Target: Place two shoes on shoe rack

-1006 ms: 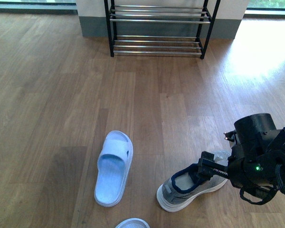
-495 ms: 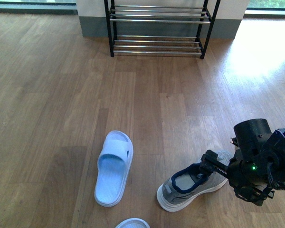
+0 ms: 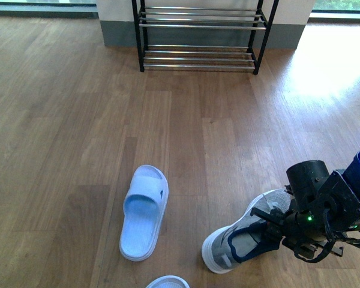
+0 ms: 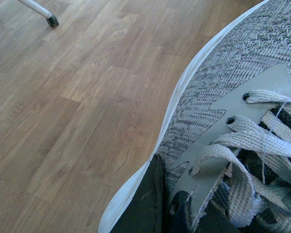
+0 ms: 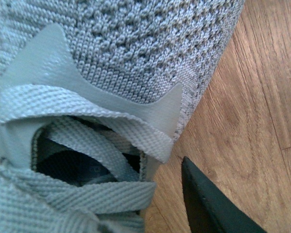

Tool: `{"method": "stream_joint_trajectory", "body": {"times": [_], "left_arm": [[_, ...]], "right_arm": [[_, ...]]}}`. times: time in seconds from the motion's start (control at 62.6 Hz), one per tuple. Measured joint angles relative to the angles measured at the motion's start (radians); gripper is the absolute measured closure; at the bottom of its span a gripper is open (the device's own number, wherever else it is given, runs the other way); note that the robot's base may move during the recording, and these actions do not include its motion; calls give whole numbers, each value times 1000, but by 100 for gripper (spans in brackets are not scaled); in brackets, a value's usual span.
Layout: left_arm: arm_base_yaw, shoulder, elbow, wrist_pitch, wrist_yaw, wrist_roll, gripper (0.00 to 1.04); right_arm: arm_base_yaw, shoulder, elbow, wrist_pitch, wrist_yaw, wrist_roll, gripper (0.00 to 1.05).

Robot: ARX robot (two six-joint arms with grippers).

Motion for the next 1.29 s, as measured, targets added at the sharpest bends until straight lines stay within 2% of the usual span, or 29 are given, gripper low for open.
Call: {"method": "stream_joint_trajectory", "body": {"times": [0.144, 0.16, 0.224, 0.303, 0.575, 0.783, 0.958, 1.166, 1.294], "left_arm": [[0, 0, 0, 0, 0, 0, 103], [0, 0, 0, 0, 0, 0, 103], [0, 0, 0, 0, 0, 0, 103], [0, 0, 0, 0, 0, 0, 103], [0, 0, 0, 0, 0, 0, 103], [0, 0, 0, 0, 0, 0, 103], [0, 0, 0, 0, 0, 0, 103], [0, 0, 0, 0, 0, 0, 103], [0, 0, 0, 0, 0, 0, 103]], "right_arm": [[4, -12, -25, 60, 82, -130, 102], [4, -19, -36, 82, 111, -191, 103], [4, -45, -82, 167, 174, -351, 103], [-6, -127, -164, 275, 193, -591, 103], [-29, -476, -407, 401, 102, -937, 103], [-87, -838, -601, 384, 21, -1022, 103], [-148, -1197, -743, 286, -60, -1030, 103], [-204, -1616, -877, 83, -219, -1019, 103], [-288, -1958, -948, -94, -314, -982, 103]]}}
